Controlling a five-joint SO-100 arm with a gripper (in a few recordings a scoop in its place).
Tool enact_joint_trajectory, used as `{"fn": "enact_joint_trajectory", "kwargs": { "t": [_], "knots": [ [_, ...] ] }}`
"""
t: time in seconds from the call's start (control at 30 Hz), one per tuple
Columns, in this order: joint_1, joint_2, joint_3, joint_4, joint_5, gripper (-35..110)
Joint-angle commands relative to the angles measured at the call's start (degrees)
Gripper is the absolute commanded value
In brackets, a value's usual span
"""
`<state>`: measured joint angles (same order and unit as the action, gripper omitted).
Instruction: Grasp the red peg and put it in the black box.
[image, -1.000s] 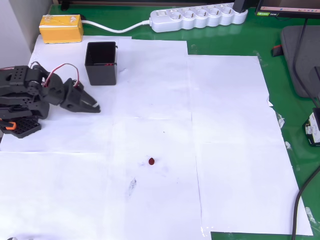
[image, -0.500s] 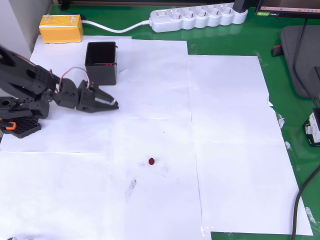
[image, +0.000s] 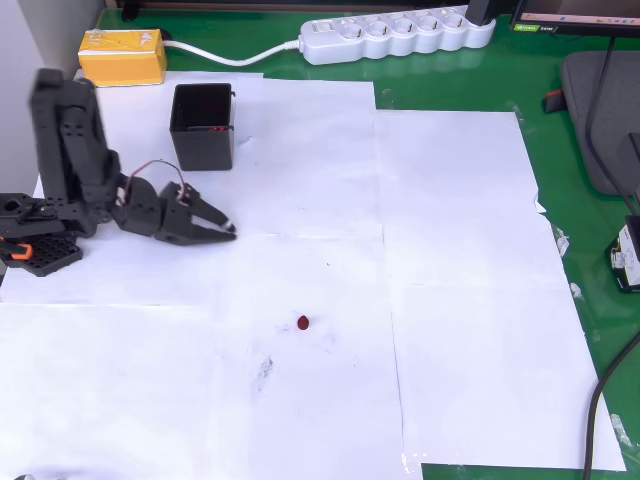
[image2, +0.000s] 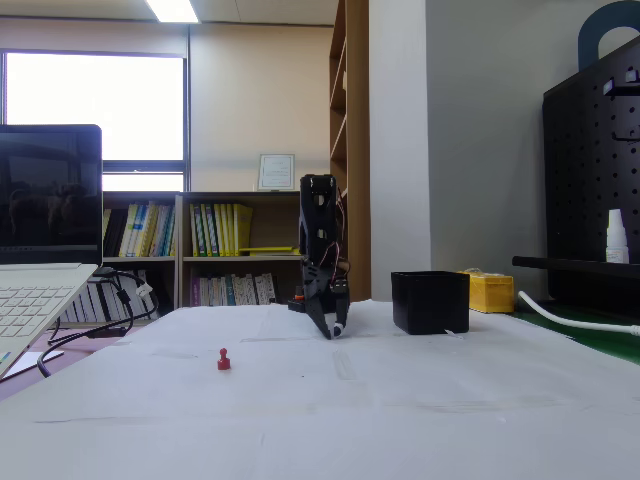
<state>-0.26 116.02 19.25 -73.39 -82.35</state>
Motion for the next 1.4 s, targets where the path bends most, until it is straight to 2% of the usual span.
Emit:
{"fn": "enact_joint_trajectory", "kwargs": {
  "t": [0.0,0.63,0.77,0.83,1.17,1.37],
  "knots": [
    [0.6,5.0,7.6,-3.6,-0.4,0],
    [2.7,23.3,20.3,-20.7,-1.6,0],
    [3.6,25.2,22.7,-21.8,-2.0,0],
    [4.2,25.0,23.2,-21.4,-2.4,0],
    [6.2,11.8,15.9,-6.5,-1.8,0],
    [6.5,13.0,17.0,-5.9,-2.0,0]
  ]
}}
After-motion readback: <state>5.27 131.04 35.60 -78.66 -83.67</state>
